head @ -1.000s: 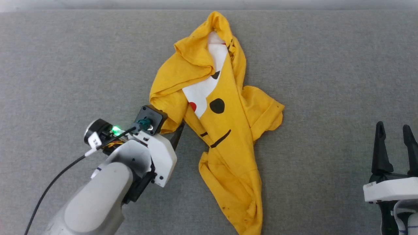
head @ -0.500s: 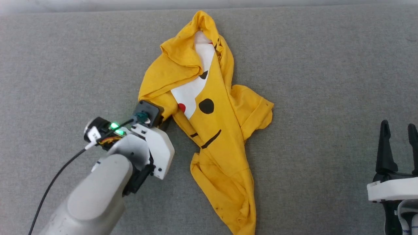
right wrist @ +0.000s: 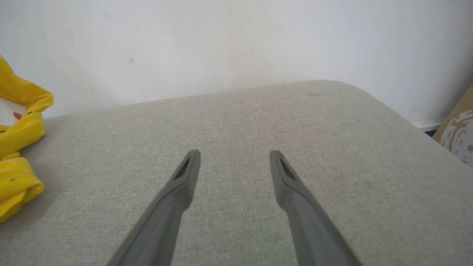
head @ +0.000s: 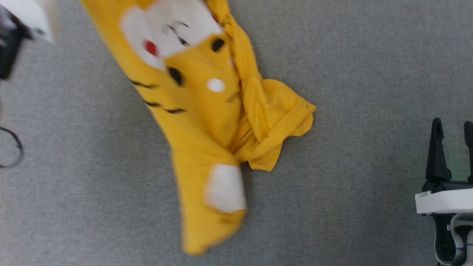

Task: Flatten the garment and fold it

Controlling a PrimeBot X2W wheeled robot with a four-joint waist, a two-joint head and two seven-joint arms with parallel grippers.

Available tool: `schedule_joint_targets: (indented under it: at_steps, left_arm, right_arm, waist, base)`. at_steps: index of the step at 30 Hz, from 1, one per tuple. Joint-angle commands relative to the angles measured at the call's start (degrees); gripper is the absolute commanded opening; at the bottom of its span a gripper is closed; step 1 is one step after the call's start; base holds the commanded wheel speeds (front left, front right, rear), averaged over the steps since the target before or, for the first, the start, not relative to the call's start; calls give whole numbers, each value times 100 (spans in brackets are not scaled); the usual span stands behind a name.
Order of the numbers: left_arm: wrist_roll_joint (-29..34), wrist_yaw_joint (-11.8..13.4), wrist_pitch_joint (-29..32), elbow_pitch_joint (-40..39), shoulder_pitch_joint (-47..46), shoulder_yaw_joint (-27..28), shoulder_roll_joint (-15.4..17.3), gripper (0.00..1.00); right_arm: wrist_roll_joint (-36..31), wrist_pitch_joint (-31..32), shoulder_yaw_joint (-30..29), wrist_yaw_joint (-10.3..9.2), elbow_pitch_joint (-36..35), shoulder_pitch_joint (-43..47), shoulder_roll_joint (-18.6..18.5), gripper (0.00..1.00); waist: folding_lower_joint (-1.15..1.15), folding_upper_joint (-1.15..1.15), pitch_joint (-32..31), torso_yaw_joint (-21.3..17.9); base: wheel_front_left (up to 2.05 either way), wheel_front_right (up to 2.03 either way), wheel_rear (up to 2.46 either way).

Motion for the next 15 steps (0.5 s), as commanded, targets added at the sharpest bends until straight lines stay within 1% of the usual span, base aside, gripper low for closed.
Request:
schedule_joint_targets:
  at_steps: [1,4,8,9,11,12,13,15]
  left_arm:
    - [58,12,-59,157,-145,84,41,0]
    - [161,54,-174,642,-419,196,187,0]
    - [223,108,-455,1341,-505,254,243,0]
    - [245,125,-559,1493,-501,256,243,13]
    - [180,158,-700,1810,-445,290,172,48]
    - [136,156,-760,1953,-408,298,123,84]
    - [96,143,-822,2087,-372,298,74,100]
    - [-4,131,-980,2313,-349,336,-38,100]
  right_arm:
    - [-5,-9,11,-4,-35,-80,5,100]
    - [2,-35,29,-4,-58,-163,5,100]
    - [6,-72,51,-4,-63,-263,5,100]
    - [3,-79,52,-4,-63,-282,5,100]
    - [-8,-89,41,-4,-65,-314,5,100]
    - [-17,-92,30,-4,-67,-326,5,100]
    - [-30,-93,22,-4,-71,-334,5,100]
    - [-62,-79,19,-4,-80,-349,5,100]
  waist:
    - [-1,1,346,-163]
    - [-1,1,566,-253]
    - [-1,1,745,-337]
    - [-1,1,778,-348]
    - [-1,1,829,-353]
    - [-1,1,847,-345]
    - [-1,1,864,-332]
    - [-1,1,879,-291]
  base:
    - [0,0,0]
    - [0,0,0]
    - [0,0,0]
    - [0,0,0]
    - [0,0,0]
    - [0,0,0]
    - [0,0,0]
    - [0,0,0]
